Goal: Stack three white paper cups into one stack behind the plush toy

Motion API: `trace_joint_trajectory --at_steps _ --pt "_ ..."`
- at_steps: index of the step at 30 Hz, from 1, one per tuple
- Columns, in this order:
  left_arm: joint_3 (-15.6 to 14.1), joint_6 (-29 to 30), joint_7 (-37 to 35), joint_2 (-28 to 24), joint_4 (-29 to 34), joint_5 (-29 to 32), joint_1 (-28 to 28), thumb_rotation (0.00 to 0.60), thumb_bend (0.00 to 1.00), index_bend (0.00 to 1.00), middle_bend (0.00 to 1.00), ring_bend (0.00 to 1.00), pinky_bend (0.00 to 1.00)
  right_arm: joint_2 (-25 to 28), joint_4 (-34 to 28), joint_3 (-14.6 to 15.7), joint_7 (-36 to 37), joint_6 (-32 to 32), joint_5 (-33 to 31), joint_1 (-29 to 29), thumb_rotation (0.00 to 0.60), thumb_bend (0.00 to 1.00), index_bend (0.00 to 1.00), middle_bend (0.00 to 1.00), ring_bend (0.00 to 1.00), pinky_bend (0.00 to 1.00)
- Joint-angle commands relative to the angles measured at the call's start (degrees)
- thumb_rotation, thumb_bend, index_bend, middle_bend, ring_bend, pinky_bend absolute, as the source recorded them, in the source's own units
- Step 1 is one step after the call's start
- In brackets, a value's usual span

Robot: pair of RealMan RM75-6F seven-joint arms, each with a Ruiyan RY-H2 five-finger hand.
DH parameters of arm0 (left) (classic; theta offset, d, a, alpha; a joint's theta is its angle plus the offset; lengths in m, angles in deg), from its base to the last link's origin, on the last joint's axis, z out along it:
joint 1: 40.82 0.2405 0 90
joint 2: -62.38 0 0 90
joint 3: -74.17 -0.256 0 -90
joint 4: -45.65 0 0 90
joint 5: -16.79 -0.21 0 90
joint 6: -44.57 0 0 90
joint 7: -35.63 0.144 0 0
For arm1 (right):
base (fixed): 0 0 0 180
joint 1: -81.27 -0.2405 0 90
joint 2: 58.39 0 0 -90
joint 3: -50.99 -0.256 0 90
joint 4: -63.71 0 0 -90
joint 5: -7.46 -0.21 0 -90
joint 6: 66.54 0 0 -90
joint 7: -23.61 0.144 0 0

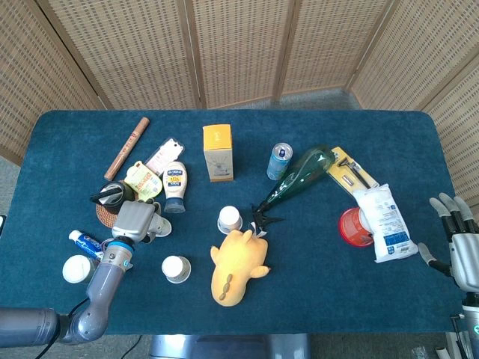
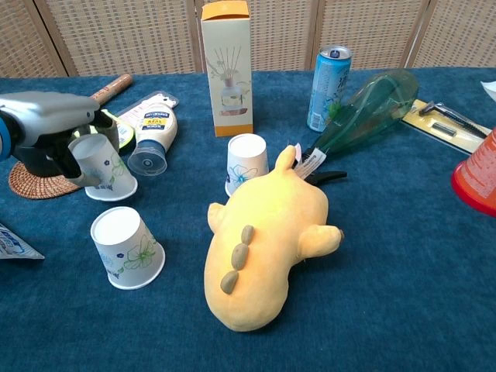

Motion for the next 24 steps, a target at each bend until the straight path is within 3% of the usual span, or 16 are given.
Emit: trace_joint_trajectory --at_steps 1,10,17,24 --pt "2.35 0.58 0.29 -2.20 3.69 1.38 -0.91 0.600 0.32 0.39 0.34 0.37 0.62 -0.01 -0.08 -0.02 -0.03 -0.03 0.05 0.02 0.600 0.32 0.11 0.00 0.00 0.36" --pt "8.31 2.43 1.77 -4.52 9.50 3.27 -5.01 0.600 0.31 0.38 0.32 0.35 0.61 -0.08 -0.46 0.04 -0.36 0.25 0.19 0.00 0.600 0.32 0.11 0.00 0.00 0.36" --pt "12.70 2.71 4.62 -2.09 10.06 8.60 -10.68 0.600 0.31 0.37 0.32 0.35 0.60 0.03 -0.62 0.03 -0.14 0.26 0.30 0.08 0.600 0.32 0.11 0.00 0.00 0.36" --pt "14.80 4.89 8.90 1.41 9.89 13.41 -16.39 0.600 0.30 0.37 0.32 0.35 0.60 0.15 -0.64 -0.19 0.25 0.33 -0.04 0.14 0.600 0.33 0.11 0.00 0.00 0.37"
